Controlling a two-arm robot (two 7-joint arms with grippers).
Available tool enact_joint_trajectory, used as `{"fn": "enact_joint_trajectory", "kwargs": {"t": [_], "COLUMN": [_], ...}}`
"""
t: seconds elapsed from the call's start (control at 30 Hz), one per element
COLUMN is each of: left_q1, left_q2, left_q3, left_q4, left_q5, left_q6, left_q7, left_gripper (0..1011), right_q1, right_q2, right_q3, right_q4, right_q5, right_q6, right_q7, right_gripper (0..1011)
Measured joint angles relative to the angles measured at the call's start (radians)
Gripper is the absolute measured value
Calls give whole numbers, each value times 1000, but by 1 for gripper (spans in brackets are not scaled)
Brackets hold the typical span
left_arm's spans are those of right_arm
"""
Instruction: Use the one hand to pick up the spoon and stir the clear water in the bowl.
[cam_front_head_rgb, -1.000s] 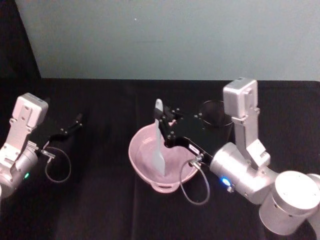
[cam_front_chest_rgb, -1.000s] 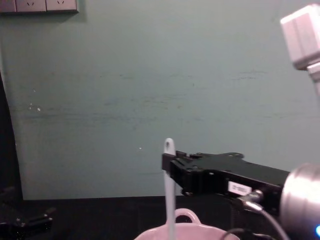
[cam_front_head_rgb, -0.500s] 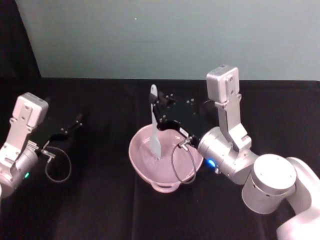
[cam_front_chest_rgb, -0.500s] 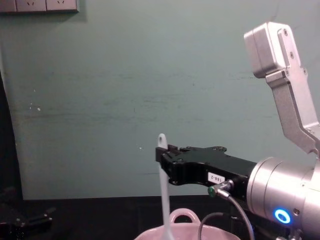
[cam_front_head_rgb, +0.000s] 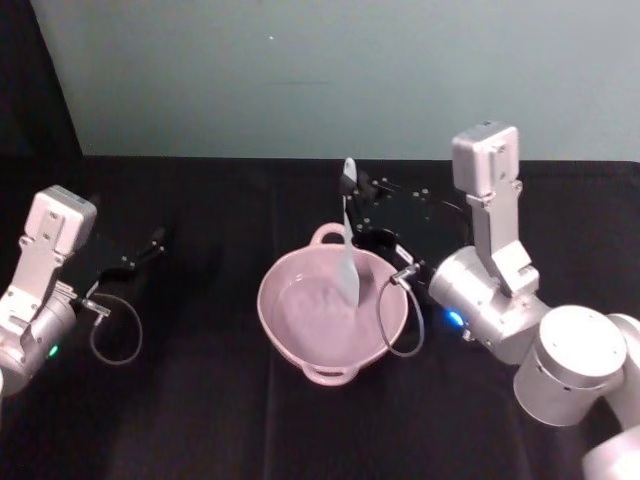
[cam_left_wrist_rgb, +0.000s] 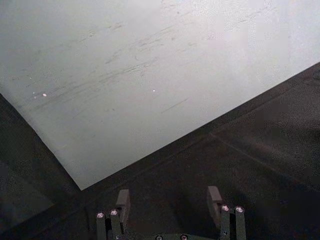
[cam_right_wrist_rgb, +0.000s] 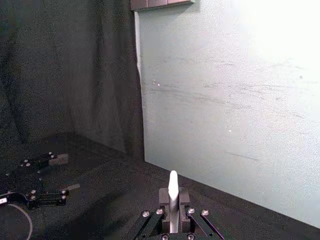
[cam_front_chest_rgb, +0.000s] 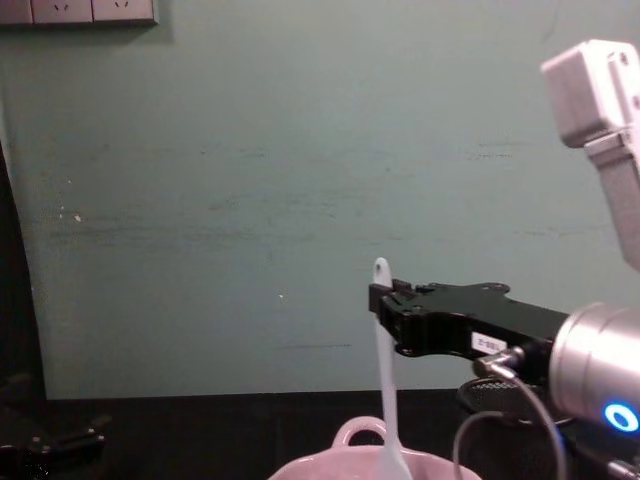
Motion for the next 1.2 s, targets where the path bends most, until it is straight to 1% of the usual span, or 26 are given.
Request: {"fn": "enact_joint_trajectory", "kwargs": {"t": [0.1, 0.2, 0.33, 0.47, 0.57, 0.67, 0.77, 0.8, 0.87, 0.9, 1.1, 1.2], "left_q1": [0, 0, 0, 0, 0, 0, 0, 0, 0, 0, 0, 0], "left_q2": [0, 0, 0, 0, 0, 0, 0, 0, 0, 0, 0, 0], "left_q3": [0, 0, 0, 0, 0, 0, 0, 0, 0, 0, 0, 0], "left_q4": [0, 0, 0, 0, 0, 0, 0, 0, 0, 0, 0, 0], "left_q5": [0, 0, 0, 0, 0, 0, 0, 0, 0, 0, 0, 0], "left_q6": [0, 0, 0, 0, 0, 0, 0, 0, 0, 0, 0, 0], "left_q7": [0, 0, 0, 0, 0, 0, 0, 0, 0, 0, 0, 0], "left_gripper": [1011, 1011, 1011, 1011, 1011, 1011, 1011, 1011, 1011, 1011, 1011, 1011], "right_q1": [-23, -51, -87, -120, -131, -137, -134, -130, -125, -117, -85, -71], "right_q2": [12, 24, 41, 61, 69, 75, 75, 73, 69, 63, 40, 30], "right_q3": [13, 29, 38, 38, 34, 17, 2, -8, -16, -23, -32, -29], "right_q4": [-34, -75, -132, -184, -201, -211, -209, -203, -196, -187, -147, -131], "right_q5": [6, 36, 75, 115, 135, 158, 163, 163, 163, 163, 161, 152], "right_q6": [14, 44, 87, 123, 136, 144, 142, 135, 123, 108, 50, 25], "right_q7": [1, 14, 32, 47, 55, 67, 69, 69, 68, 64, 47, 31], "right_gripper": [112, 111, 111, 112, 112, 112, 112, 112, 111, 112, 111, 112]}}
